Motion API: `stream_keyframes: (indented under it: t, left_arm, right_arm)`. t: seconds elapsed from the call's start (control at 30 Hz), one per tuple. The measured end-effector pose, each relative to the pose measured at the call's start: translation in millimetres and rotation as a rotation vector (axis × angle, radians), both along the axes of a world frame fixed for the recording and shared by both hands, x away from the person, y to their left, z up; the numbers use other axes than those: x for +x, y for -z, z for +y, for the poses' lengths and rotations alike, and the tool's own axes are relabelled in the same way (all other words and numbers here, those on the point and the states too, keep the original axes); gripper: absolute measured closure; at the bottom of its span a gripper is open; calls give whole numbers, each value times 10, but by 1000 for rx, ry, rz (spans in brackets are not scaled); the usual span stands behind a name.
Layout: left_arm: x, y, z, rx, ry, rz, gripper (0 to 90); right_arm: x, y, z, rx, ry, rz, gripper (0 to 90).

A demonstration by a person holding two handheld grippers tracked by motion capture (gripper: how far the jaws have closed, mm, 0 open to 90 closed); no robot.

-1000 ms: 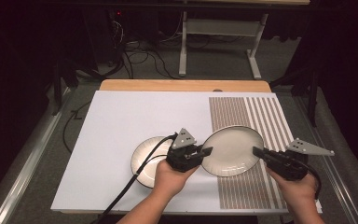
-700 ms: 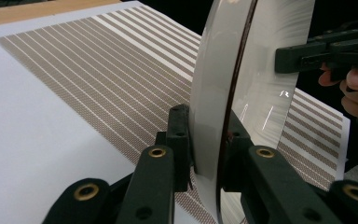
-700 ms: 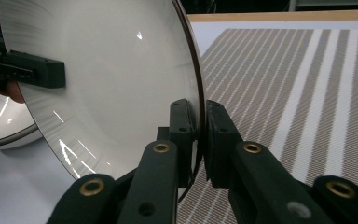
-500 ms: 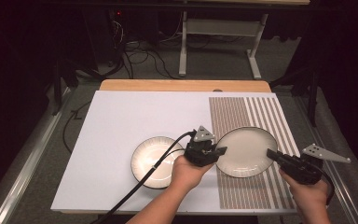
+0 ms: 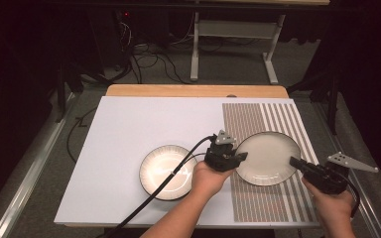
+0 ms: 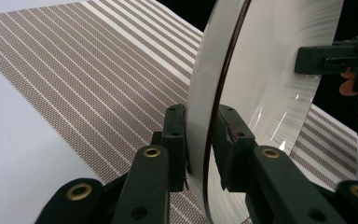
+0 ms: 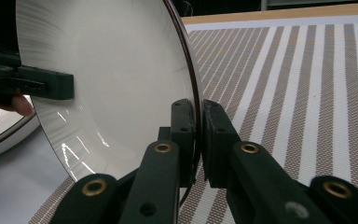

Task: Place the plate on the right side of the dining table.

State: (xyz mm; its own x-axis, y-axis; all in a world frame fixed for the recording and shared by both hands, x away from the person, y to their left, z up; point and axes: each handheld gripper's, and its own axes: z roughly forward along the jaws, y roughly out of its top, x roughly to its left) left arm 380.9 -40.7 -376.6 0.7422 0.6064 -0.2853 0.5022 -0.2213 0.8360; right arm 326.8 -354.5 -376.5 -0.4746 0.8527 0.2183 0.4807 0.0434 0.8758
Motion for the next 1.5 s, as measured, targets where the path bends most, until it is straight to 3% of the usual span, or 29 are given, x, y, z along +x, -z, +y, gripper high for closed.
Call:
stream_keyframes:
  t: [0.17, 0.47, 1.13, 1.5]
  left_arm:
    - [39, 19, -98, -3, -10, 1, 754]
    - [127, 130, -253, -6, -24, 38, 747]
    - [176, 269, -299, 9, -18, 77, 735]
    - [195, 311, -345, 15, -51, 87, 717]
  right_arm:
    - [29, 25, -76, -3, 26, 9, 862]
    - [86, 87, -182, -7, 63, 32, 861]
    - [71, 135, -196, -31, 88, 57, 862]
    - [96, 173, -200, -42, 92, 67, 858]
